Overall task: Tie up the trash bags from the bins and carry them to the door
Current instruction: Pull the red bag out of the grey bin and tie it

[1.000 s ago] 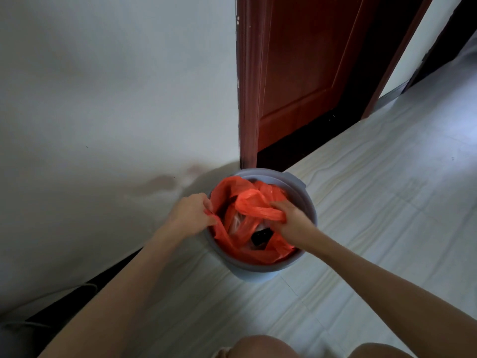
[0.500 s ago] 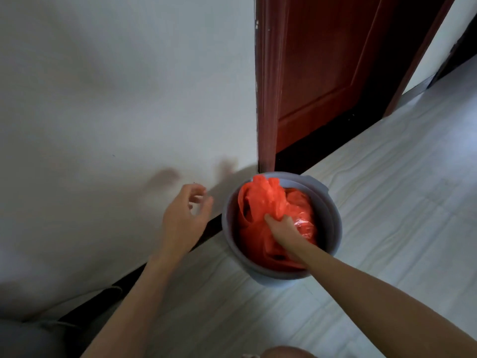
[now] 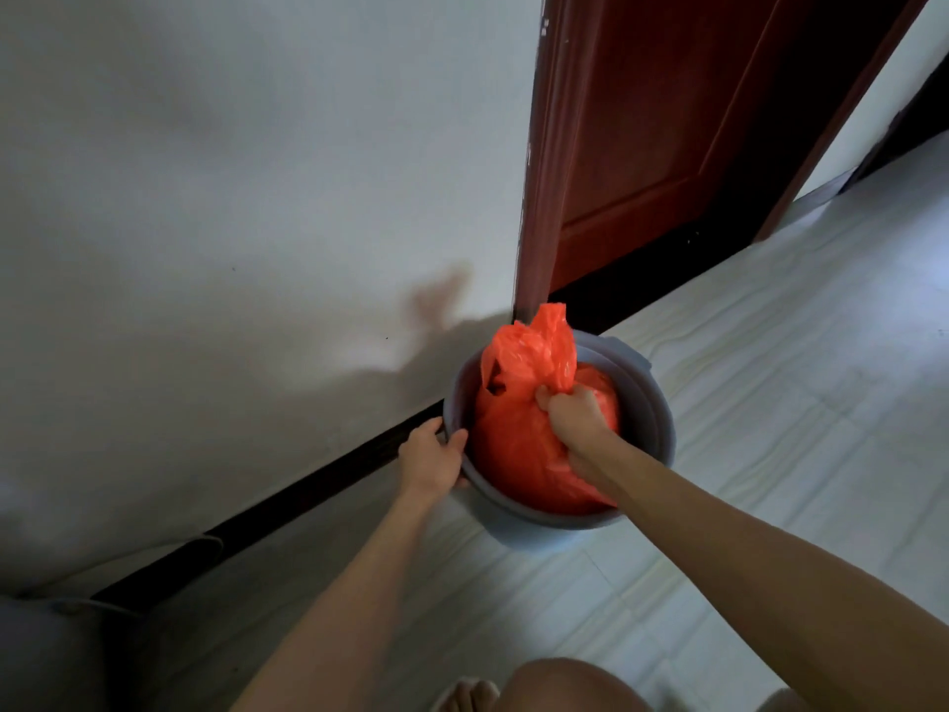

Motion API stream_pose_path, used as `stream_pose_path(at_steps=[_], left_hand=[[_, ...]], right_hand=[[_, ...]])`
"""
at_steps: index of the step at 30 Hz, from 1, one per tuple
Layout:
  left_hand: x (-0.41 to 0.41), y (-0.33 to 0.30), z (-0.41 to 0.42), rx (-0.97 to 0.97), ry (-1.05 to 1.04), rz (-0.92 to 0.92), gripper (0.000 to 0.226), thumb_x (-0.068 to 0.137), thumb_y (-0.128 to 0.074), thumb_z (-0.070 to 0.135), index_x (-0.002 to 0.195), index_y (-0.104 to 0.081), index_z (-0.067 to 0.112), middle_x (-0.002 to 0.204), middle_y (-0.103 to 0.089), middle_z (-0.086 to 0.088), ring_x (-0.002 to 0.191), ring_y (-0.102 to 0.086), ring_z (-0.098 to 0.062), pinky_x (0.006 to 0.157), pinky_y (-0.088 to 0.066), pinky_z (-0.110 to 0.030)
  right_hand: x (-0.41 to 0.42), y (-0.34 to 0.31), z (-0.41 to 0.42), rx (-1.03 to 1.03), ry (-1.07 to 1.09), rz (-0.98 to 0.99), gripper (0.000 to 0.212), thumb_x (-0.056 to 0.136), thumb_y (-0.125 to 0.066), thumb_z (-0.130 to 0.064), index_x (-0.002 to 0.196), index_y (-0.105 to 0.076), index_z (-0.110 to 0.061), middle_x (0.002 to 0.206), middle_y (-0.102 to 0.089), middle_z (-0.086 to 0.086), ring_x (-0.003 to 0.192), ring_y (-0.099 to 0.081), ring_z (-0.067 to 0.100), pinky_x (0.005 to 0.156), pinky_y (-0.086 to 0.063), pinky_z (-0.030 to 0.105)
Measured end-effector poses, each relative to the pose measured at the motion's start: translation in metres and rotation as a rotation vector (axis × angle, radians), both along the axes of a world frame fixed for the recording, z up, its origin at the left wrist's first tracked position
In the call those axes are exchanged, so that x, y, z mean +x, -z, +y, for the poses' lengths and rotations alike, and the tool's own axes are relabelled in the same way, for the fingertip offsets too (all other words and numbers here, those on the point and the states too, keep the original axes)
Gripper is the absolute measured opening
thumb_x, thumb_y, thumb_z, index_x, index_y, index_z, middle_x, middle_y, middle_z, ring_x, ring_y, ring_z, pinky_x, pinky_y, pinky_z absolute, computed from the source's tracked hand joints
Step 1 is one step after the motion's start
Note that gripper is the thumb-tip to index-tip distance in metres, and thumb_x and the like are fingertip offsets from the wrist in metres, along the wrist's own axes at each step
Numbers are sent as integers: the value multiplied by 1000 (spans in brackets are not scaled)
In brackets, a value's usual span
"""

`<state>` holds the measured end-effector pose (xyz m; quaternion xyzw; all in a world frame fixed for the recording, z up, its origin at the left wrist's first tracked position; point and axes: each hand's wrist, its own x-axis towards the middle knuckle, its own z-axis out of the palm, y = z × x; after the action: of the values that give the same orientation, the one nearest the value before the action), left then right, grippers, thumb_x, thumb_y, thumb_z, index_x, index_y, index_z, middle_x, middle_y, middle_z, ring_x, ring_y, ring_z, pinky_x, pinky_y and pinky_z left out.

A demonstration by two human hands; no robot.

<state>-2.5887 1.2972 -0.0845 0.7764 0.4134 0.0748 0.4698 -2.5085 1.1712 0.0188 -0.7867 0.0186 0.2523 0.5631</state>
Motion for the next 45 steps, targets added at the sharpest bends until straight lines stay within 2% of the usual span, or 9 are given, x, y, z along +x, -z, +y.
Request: stream_pose_path(at_steps=[3, 6, 13, 17, 23, 28, 33, 41, 45], left_hand=[[-1, -4, -7, 2, -16, -23, 18, 85, -62, 23, 97, -67, 12, 82, -72, -18, 78, -69, -35, 76, -56, -44], [-4, -10, -15, -8, 10, -32, 18, 86, -61, 24, 100, -66, 14, 83, -72, -15, 77, -69, -33, 77, -56, -42], [-7, -25, -21, -280, 22, -96, 30, 90, -58, 17, 120, -59, 13, 86, -66, -8, 60, -64, -17, 52, -59, -29], [4, -28, -15, -398, -19, -88, 37, 91, -58, 20, 126, -55, 12, 108, -66, -15, 80, -65, -27, 42, -53, -24], [4, -44, -8, -396, -6, 23, 31, 95, -48, 24, 116, -58, 4, 95, -65, -15, 80, -62, -28, 74, -55, -39], [14, -86, -5, -288, -17, -145, 50, 86, -60, 25, 124, -52, -6, 130, -54, -22, 124, -49, -32, 107, -37, -39], [31, -156, -21, -240, 40, -303, 63, 79, -59, 46, 121, -57, -1, 124, -60, -19, 118, -55, -32, 102, -43, -41], [57, -268, -124, 126, 502, -502, 49, 89, -52, 44, 131, -50, 17, 132, -53, -4, 121, -50, -18, 107, -36, -32], [54, -285, -196, 91, 777, -567, 55, 89, -55, 40, 138, -40, 19, 142, -41, 0, 127, -40, -8, 103, -28, -19]], right_hand=[[8, -10, -3, 47, 51, -3, 15, 91, -48, -8, 87, -60, -1, 86, -65, 27, 82, -56, 30, 74, -50, 48], [11, -19, -11, 62, 74, -1, 23, 91, -47, -9, 104, -56, 9, 106, -60, 37, 84, -62, 41, 84, -46, 65], [19, -53, -18, 155, 114, -126, 22, 91, -50, -12, 70, -56, -12, 63, -53, 7, 55, -50, 20, 56, -42, 30], [27, -77, -31, 253, 215, -137, 22, 90, -52, -13, 69, -54, -17, 65, -55, 3, 58, -53, 17, 63, -47, 32], [32, -123, -45, 349, 267, -223, 18, 92, -51, -15, 74, -54, -17, 73, -59, 5, 69, -58, 21, 85, -51, 48], [26, -161, -62, 466, 361, -233, 24, 92, -50, -11, 110, -57, 3, 84, -64, 14, 100, -61, 43, 99, -42, 55], [24, -209, -88, 577, 366, -293, 14, 92, -51, -9, 80, -56, -11, 72, -55, 3, 66, -56, 18, 92, -49, 47], [28, -270, -179, 756, 465, -427, 15, 91, -50, -5, 81, -57, -14, 66, -64, 2, 56, -63, 13, 61, -51, 33], [17, -263, -239, 688, 502, -444, 16, 91, -50, -5, 78, -57, -12, 72, -62, 7, 64, -61, 19, 66, -54, 38]])
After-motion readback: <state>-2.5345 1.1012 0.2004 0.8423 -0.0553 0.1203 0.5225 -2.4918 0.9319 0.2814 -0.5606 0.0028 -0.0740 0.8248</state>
